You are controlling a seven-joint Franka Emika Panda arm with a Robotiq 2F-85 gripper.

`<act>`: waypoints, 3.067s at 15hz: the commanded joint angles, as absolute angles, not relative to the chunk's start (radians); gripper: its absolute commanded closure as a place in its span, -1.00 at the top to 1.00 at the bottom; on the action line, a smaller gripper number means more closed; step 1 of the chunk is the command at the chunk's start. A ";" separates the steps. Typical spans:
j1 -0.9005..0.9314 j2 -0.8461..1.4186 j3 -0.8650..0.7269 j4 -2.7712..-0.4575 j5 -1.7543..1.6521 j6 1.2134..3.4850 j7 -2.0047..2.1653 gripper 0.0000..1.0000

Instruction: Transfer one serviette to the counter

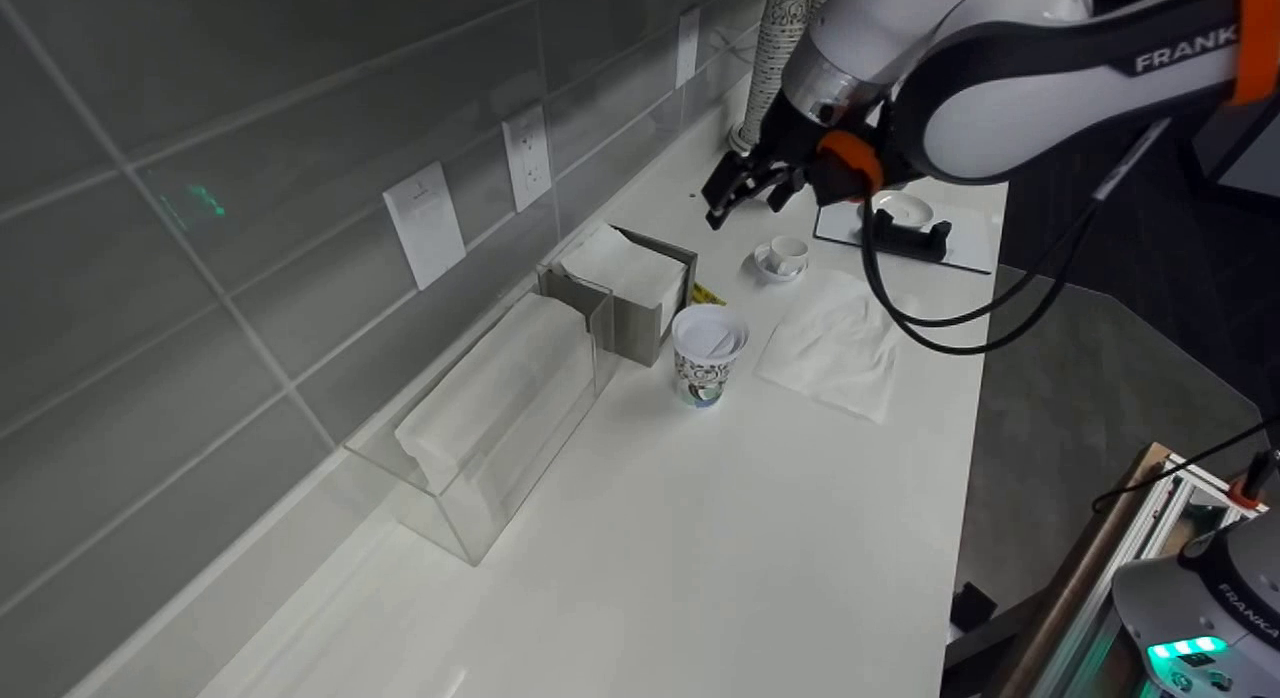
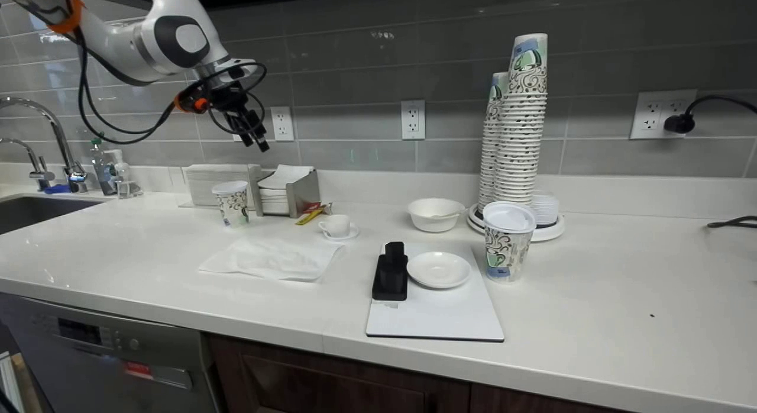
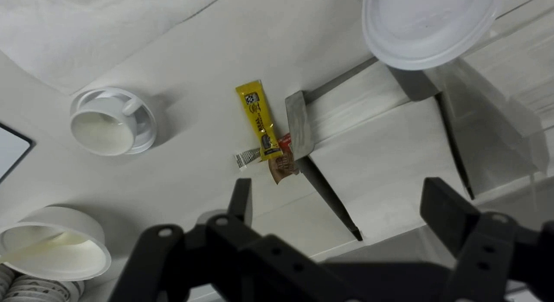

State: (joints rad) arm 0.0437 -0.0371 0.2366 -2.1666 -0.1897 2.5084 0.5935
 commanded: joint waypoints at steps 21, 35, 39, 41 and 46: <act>0.226 0.296 0.100 -1.942 -0.252 2.609 0.532 1.00; 0.274 0.368 0.039 -1.920 -0.256 2.727 0.479 0.36; 0.293 0.396 0.025 -1.906 -0.256 2.758 0.466 0.41; 0.301 0.410 0.020 -1.899 -0.254 2.759 0.457 0.43; 0.317 0.426 0.006 -1.888 -0.254 2.757 0.446 0.11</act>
State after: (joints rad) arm 0.2933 0.4000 0.0307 -1.9190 -0.2593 2.7477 0.4647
